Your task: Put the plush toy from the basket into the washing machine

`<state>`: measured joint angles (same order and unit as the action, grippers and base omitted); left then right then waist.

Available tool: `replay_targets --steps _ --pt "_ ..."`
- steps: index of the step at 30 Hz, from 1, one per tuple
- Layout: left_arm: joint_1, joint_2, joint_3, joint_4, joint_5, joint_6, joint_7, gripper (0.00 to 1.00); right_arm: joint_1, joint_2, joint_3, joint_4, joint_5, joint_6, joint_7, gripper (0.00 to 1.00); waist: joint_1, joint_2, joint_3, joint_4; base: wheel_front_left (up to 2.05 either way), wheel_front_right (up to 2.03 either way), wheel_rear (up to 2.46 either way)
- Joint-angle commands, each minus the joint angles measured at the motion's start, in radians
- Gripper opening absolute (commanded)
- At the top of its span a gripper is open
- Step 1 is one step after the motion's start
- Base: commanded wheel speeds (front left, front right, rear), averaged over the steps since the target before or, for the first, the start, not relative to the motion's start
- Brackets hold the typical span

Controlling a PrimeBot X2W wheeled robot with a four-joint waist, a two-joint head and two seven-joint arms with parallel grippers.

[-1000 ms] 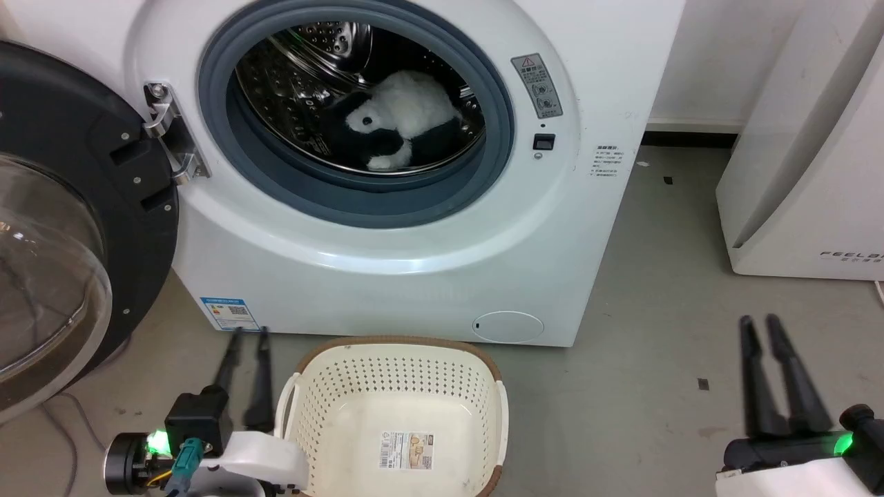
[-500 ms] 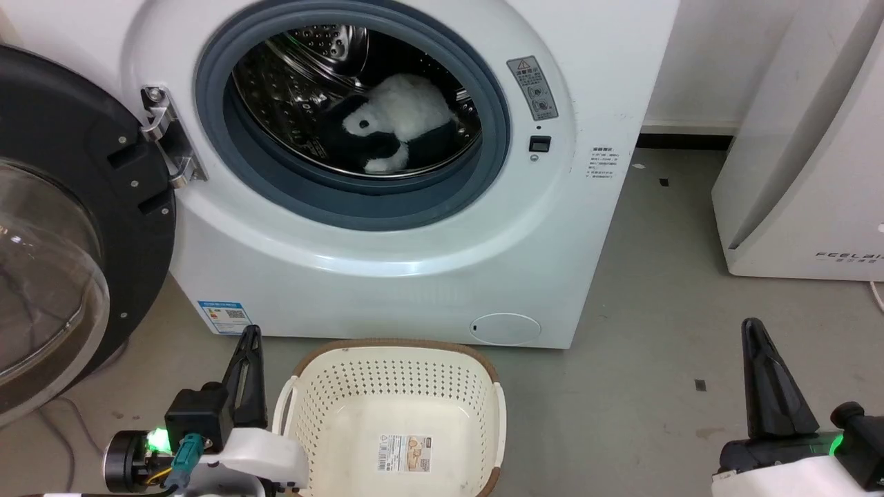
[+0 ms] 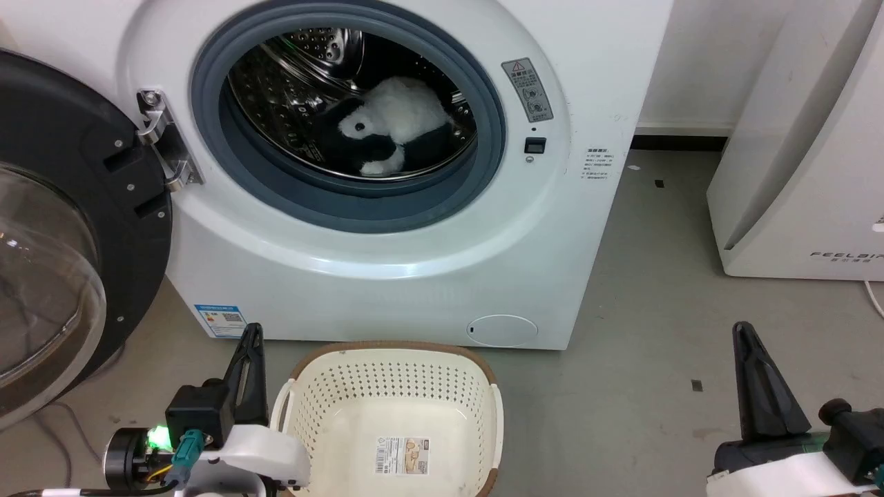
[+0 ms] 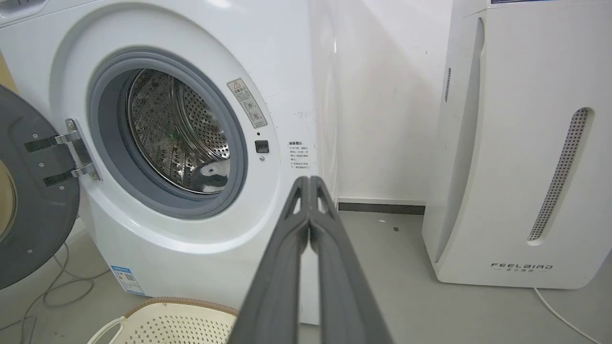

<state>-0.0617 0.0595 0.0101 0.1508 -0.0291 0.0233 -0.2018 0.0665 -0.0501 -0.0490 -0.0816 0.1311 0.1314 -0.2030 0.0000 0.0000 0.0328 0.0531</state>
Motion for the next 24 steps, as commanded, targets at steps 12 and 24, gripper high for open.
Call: replay_targets --steps 12,24 --pt "0.02 -0.001 -0.002 -0.028 0.01 -0.005 0.031 0.0 -0.019 0.0 0.009 0.013 -0.025 0.0 0.031 0.0 0.0 0.0 -0.004 -0.007 0.0 0.0 0.0" --pt "0.026 -0.003 -0.004 -0.045 0.013 -0.008 0.055 0.0 -0.026 0.0 0.015 0.023 -0.04 0.0 0.056 0.0 0.0 0.0 -0.008 -0.014 0.0 0.0 0.0"
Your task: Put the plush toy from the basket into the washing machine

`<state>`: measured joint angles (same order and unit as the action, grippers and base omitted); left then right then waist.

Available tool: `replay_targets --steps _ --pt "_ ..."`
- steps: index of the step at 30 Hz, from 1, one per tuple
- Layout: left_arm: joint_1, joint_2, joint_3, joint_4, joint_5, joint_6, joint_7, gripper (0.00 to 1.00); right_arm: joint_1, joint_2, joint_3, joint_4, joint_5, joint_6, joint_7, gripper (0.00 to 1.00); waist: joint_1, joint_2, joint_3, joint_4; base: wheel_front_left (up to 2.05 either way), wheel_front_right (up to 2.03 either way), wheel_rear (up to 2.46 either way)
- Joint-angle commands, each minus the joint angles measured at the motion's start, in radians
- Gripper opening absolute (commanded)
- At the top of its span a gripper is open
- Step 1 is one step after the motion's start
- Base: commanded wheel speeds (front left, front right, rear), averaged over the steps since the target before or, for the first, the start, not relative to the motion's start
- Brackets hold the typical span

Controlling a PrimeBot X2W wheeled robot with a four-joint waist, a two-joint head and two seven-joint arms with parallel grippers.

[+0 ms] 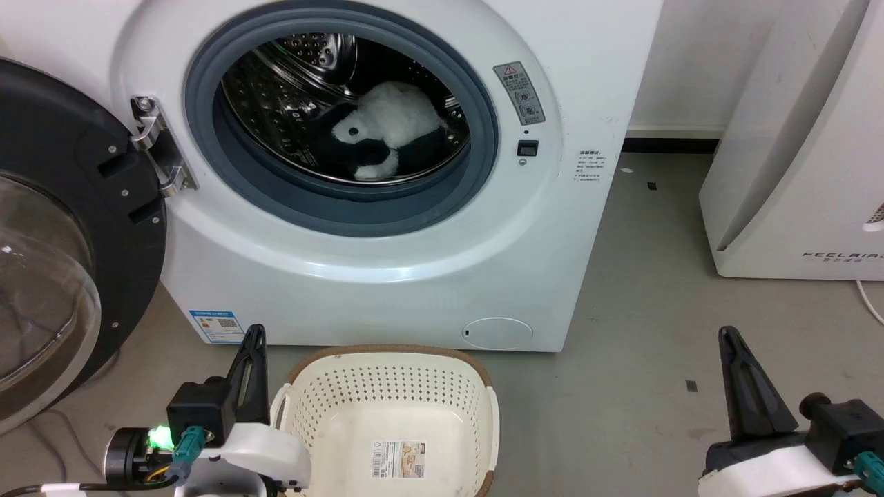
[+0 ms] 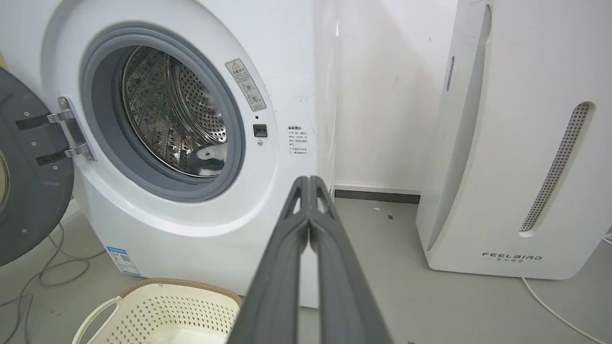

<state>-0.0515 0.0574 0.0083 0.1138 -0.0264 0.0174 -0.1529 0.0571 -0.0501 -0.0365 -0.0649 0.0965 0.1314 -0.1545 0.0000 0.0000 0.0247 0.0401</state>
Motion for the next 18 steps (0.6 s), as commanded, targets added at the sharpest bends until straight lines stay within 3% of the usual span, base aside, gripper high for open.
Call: replay_targets --steps 1,18 --pt "0.016 -0.001 -0.002 -0.01 0.01 -0.002 0.008 0.0 -0.017 0.0 0.003 0.007 -0.007 0.0 0.009 0.0 0.0 0.0 -0.001 -0.001 0.0 0.0 0.0" --pt "0.024 -0.002 -0.003 -0.033 0.014 -0.005 0.041 0.0 -0.026 0.0 0.011 0.02 -0.027 0.0 0.042 0.0 0.0 0.0 -0.006 -0.01 0.0 0.0 0.0"
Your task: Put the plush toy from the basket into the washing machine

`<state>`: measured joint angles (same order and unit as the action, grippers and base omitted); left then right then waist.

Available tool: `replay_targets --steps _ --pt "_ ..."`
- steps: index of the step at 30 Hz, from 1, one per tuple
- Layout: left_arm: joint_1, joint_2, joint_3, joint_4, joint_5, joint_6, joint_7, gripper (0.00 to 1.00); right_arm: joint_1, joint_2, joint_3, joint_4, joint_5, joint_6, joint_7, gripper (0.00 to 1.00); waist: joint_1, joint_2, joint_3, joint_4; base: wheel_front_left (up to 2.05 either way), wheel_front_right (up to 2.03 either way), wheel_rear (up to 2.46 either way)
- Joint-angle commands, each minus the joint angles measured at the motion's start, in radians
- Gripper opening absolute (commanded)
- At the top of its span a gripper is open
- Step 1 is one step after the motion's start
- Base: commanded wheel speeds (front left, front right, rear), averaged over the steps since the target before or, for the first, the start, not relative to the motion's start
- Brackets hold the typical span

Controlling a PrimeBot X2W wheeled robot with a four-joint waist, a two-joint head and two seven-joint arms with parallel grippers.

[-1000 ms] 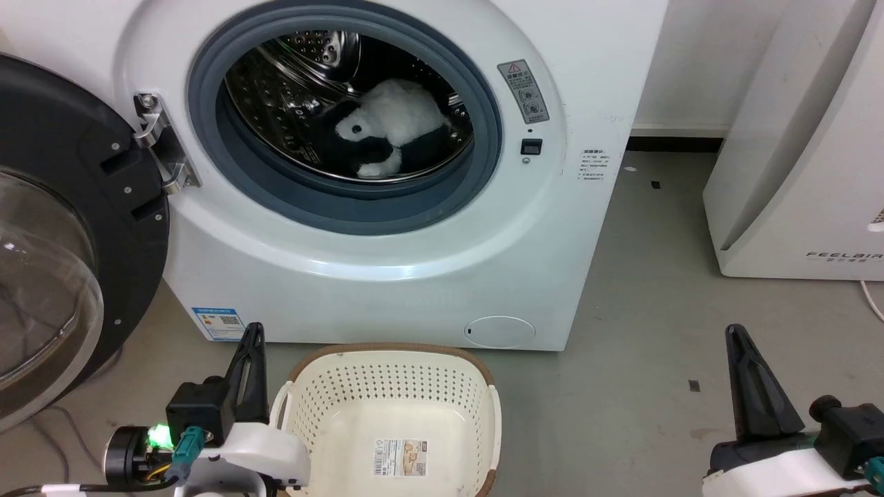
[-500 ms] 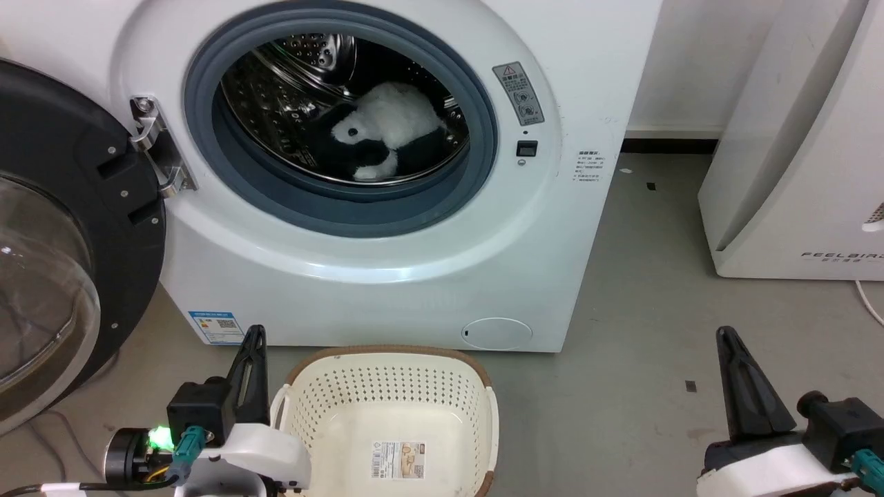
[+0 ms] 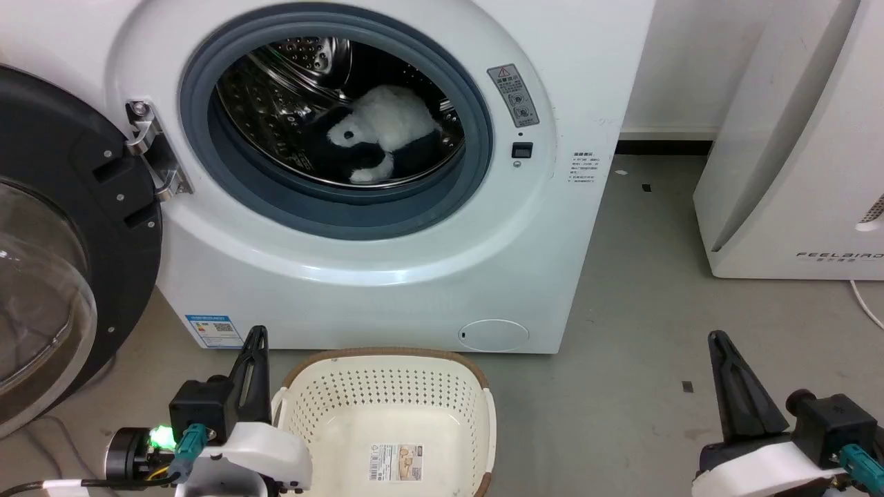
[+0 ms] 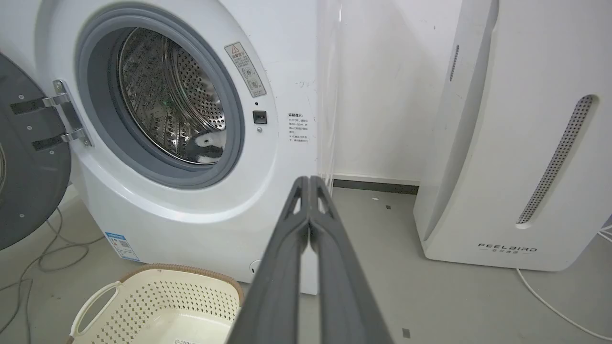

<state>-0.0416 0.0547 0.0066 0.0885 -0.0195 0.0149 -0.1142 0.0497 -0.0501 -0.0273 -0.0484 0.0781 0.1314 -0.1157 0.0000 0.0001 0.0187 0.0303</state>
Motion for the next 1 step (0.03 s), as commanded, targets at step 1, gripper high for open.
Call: replay_targets --steps 1 --pt "0.015 0.001 -0.002 -0.01 0.007 -0.003 0.004 0.0 -0.019 0.0 0.002 0.004 -0.01 0.0 0.005 0.0 0.0 -0.0001 0.0 -0.001 0.0 0.0 0.0"
